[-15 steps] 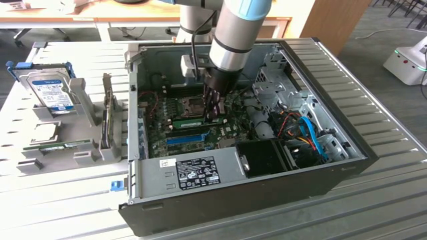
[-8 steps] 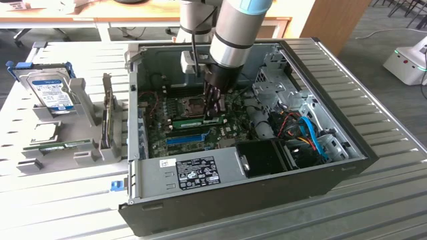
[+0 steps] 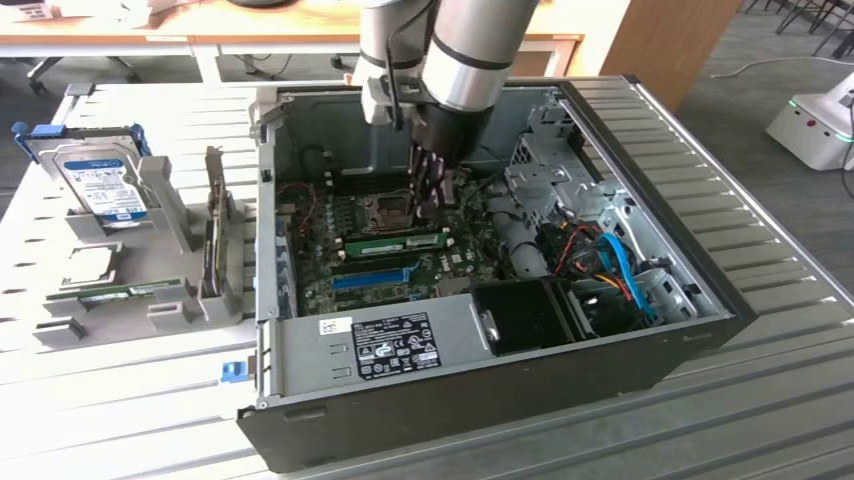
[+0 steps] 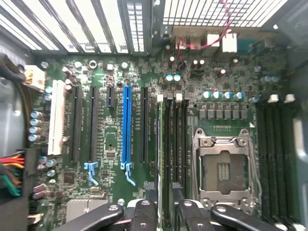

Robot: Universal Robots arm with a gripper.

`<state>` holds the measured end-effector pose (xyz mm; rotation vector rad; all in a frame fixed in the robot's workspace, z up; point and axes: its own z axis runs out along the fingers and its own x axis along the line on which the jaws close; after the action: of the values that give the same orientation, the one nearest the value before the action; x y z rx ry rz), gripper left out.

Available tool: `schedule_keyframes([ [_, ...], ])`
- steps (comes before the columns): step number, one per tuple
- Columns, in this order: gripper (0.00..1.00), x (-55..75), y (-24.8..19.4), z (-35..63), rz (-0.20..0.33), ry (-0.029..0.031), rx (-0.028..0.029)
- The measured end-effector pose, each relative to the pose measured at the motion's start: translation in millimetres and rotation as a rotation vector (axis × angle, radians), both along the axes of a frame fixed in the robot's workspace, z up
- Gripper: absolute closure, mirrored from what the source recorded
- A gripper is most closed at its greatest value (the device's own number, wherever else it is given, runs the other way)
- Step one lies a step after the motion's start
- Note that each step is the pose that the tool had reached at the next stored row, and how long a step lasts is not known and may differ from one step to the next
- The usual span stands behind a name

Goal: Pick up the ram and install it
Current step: 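Insert the ram into the slot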

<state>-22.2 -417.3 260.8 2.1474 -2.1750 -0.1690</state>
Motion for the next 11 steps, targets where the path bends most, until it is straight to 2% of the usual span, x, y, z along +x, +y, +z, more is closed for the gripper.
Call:
schedule_keyframes([
  [11,0.75,0.0,0.0,45.4,0.0,0.0,-0.0038],
])
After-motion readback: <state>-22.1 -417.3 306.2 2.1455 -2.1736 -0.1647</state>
